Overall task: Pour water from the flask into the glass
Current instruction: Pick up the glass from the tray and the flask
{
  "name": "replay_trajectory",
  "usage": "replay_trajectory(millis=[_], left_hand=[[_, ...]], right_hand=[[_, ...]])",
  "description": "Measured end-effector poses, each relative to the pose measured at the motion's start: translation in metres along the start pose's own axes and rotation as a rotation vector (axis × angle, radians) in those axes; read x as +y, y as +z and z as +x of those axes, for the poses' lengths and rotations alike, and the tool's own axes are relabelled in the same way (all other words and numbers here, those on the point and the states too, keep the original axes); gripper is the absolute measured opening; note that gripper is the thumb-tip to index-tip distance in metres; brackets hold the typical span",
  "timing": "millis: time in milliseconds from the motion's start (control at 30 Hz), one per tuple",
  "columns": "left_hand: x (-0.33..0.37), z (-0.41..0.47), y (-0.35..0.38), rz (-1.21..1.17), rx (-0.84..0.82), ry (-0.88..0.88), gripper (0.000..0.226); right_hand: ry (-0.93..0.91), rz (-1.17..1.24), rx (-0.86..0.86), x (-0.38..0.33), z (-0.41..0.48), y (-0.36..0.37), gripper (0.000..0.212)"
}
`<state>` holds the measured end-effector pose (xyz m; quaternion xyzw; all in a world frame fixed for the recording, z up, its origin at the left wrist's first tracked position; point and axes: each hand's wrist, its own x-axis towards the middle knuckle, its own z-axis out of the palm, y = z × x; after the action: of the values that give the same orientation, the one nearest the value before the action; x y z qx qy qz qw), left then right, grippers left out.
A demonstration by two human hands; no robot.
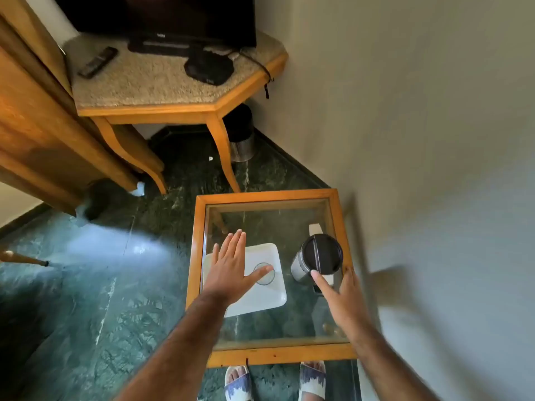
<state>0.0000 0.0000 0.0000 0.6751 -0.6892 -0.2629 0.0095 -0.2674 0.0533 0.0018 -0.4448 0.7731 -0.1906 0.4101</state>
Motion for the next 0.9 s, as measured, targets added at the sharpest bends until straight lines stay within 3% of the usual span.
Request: replay_trajectory(millis=[100,333,533,700,900], left_hand=[[-0.011,0.009,0.031,-0.086,-0.071,-0.051,0.124],[-0.034,0.021,0.108,-0.345,-0.124,-0.138,0.113],[-0.043,0.032,0.160,-0.459,-0.080,-0.245,0.100],[-0.048,0.048,0.185,-0.525,0.006,-0.262,0.076],[-0.046,0.058,0.188,-0.542,0.044,-0.243,0.074]], right_hand=[[0.018,0.127,0.050,0.010,0.000,0.018,0.083],[0.040,0.473,0.172,0.031,-0.007,0.061,0.038],[0.039,0.772,0.288,0.056,0.006,0.097,0.075],[-0.013,0.836,0.350,0.062,0.023,0.104,0.030],[-0.119,0.895,0.138,0.070,0.031,0.089,0.043]])
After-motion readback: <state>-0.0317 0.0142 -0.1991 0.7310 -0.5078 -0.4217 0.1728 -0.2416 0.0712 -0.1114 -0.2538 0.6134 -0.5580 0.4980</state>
